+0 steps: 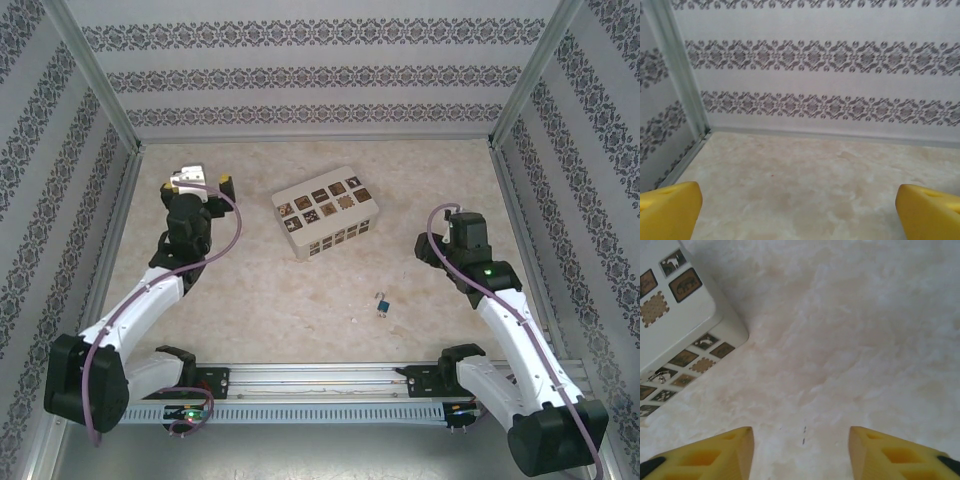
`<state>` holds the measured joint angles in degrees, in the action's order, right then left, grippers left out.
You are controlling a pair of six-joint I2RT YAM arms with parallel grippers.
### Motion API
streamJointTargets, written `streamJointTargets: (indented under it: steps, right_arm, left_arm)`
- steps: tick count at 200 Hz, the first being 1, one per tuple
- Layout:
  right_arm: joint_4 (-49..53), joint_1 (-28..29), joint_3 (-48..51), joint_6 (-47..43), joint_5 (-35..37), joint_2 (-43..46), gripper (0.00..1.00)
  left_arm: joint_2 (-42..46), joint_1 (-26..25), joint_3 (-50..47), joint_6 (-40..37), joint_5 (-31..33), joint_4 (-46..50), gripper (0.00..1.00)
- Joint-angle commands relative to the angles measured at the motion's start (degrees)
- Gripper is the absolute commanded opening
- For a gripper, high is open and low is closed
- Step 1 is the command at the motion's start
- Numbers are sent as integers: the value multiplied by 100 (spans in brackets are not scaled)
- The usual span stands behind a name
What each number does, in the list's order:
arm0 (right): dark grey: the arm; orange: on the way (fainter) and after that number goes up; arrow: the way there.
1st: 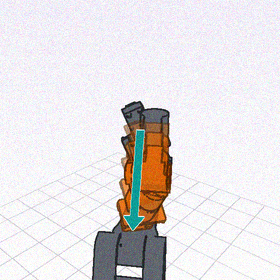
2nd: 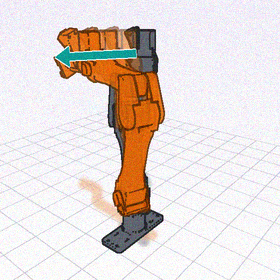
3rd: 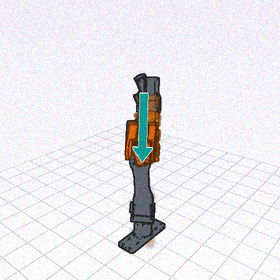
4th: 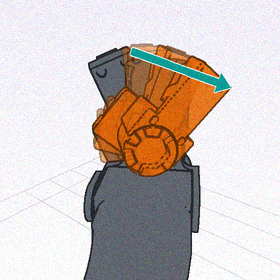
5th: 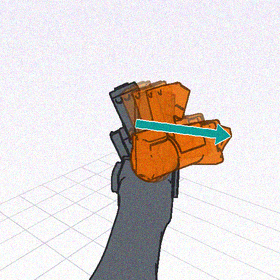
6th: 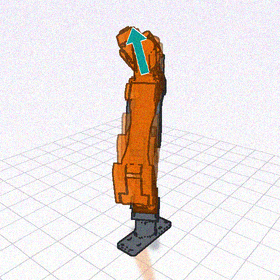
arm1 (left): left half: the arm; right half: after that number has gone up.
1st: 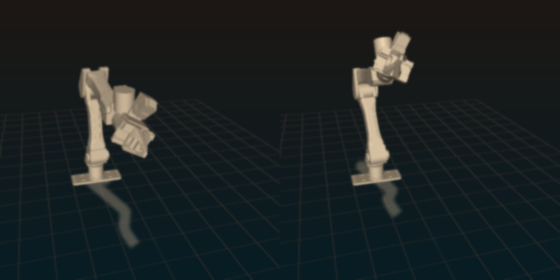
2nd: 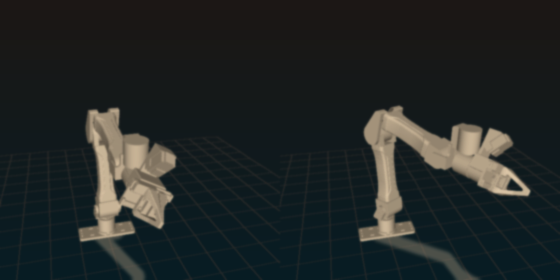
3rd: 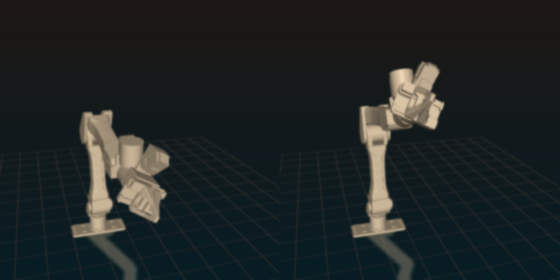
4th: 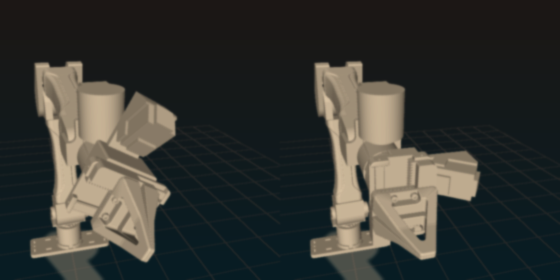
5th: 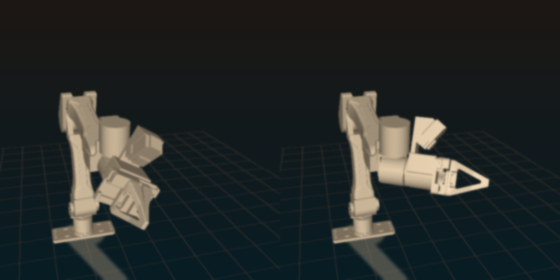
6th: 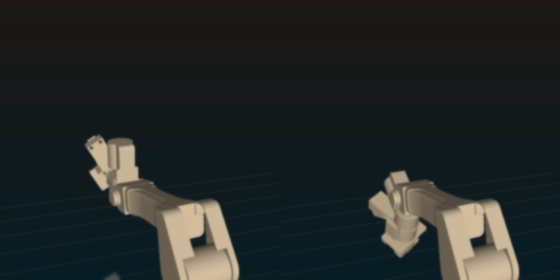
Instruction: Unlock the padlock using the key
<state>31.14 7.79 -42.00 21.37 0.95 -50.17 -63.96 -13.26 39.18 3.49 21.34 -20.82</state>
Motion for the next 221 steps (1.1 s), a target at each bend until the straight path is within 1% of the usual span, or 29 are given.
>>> streamJointTargets:
  steps: [1,26,50,69,99,121,195,199,221]
  right_arm:
    - [-619,-157,204,-686,214,-1,59]
    - [-1364,-322,619,-988,182,-36,71]
    - [-2305,-505,1105,-1243,130,-159,84]
    - [-2760,-606,1261,-1360,74,-395,91]
    - [-3454,-668,1384,-1610,-130,-890,93]
    - [-4289,-687,1578,-1697,-295,-1174,95]
    - [-6996,-700,2196,-1844,-561,-2165,97]
    - [-7092,-700,2327,-1845,-565,-2215,97]
    - [-7615,-698,2338,-1990,-681,-2481,97]
  left_arm:
    - [266,114,-183,179,336,526,100]
    - [473,137,-391,224,507,716,100]
    - [668,147,-596,313,674,886,100]
    - [821,154,-772,395,808,993,99]
    - [953,181,-973,477,978,1119,100]
    - [979,192,-1060,513,1055,1177,99]
    - [1003,209,-1315,557,1261,1335,99]
    - [993,209,-1331,545,1258,1342,100]
    - [943,218,-1375,536,1272,1379,100]
